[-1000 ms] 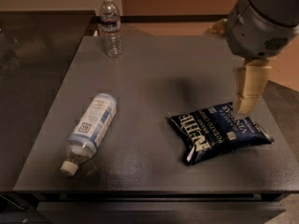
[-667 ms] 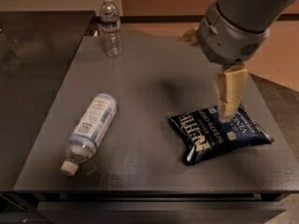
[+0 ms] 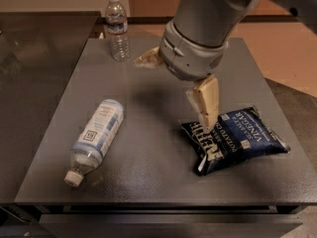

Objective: Place blue plastic bottle upright

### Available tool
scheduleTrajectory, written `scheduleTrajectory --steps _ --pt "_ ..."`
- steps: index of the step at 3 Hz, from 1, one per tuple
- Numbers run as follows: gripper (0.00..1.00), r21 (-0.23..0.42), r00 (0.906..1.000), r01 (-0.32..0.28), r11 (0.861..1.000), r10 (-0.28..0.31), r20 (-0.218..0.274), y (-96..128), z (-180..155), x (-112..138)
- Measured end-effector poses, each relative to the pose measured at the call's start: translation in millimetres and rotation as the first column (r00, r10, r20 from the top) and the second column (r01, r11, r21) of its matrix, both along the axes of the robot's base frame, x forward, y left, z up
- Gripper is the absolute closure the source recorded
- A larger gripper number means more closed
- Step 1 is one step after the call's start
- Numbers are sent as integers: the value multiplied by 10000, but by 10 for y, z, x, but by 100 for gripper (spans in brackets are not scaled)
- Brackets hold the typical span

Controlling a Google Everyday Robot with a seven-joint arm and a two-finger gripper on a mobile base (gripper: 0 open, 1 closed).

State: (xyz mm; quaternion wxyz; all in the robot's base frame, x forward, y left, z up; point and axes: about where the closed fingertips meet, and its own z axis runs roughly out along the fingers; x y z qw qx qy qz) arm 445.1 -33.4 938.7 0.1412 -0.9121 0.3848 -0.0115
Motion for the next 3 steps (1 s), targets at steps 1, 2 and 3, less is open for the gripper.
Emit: scheduleTrajectory --steps 1,2,3 --pt "0 -483 9840 -1780 9828 1774 -168 356 -220 -53" --pt "0 -855 9558 -2933 9522 2903 -462 690 -464 -43" --pt "0 -1146 9250 -3785 9185 3712 -807 1016 -665 0"
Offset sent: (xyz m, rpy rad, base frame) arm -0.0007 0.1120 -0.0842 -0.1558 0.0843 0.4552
